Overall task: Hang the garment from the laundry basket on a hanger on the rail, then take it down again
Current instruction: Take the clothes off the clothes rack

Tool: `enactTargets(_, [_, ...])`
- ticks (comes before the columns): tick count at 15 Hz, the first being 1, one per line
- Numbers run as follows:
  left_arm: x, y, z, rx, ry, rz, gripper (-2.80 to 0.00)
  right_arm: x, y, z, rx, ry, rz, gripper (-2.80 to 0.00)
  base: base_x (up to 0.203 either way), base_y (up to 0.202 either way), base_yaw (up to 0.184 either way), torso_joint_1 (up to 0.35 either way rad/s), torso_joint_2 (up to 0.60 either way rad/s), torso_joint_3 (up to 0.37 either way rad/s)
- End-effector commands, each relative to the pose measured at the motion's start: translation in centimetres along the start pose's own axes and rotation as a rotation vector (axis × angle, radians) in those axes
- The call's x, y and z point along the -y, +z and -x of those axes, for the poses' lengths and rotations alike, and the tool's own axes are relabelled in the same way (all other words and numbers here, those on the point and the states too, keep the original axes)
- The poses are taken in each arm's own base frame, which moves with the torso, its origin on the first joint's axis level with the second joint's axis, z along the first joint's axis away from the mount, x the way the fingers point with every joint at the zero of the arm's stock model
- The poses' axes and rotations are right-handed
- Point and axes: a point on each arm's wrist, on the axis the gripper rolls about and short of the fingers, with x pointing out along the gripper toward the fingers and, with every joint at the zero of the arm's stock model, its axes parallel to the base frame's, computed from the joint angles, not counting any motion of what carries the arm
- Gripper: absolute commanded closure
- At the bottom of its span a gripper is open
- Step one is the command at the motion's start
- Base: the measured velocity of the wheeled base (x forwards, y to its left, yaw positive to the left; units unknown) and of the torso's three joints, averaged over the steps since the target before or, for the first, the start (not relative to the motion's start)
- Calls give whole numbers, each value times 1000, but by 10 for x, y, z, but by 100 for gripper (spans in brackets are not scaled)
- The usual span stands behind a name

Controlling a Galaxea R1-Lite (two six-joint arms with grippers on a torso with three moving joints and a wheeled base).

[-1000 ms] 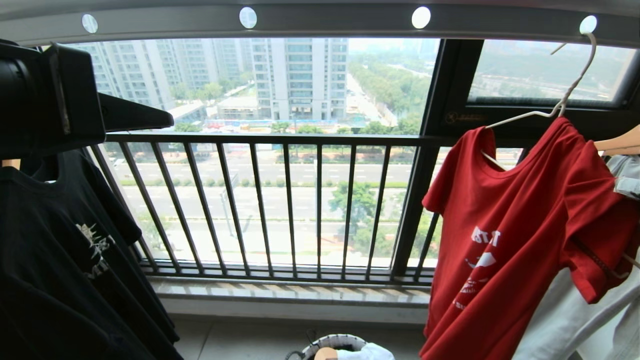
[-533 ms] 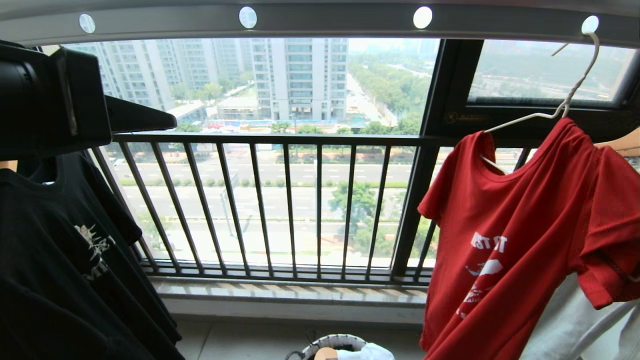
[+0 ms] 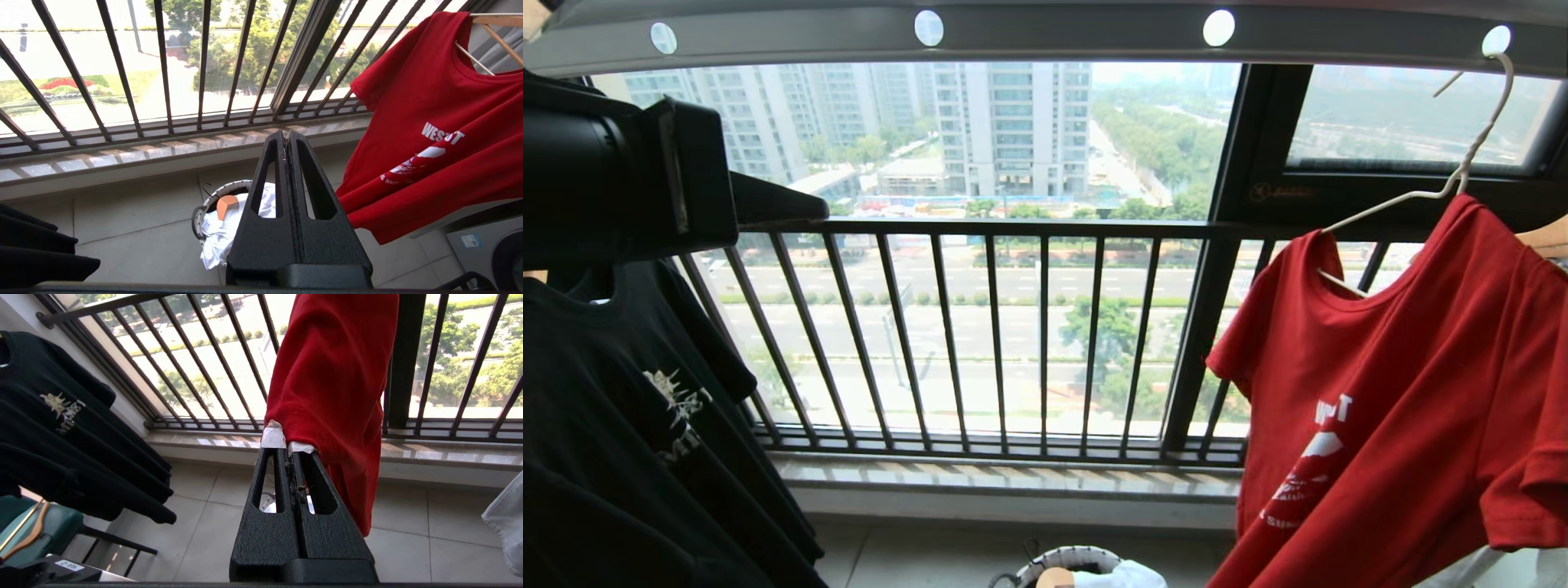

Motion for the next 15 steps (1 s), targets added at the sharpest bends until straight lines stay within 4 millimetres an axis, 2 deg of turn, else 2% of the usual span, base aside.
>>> enactTargets(1, [0,-1,-4,-13,5,0,0,0,-10,18,5,12,21,0,0,0,0,0,0,0])
enactTargets(7, [0,-1,-5,-14,6,0,0,3,-37,45,-59,49,105,0,0,0,0,0,0,0])
enactTargets(11, [0,-1,-4,-13,5,0,0,4,-40,44,-84,46,103,0,0,0,0,0,0,0])
enactTargets(14, [0,-1,-3,-8,4,1,0,8,-47,31,-148,27,106,0,0,0,0,0,0,0])
enactTargets(15, [0,-1,-3,-8,4,1,0,11,-53,25,-186,21,138,-53,0,0,0,0,0,0])
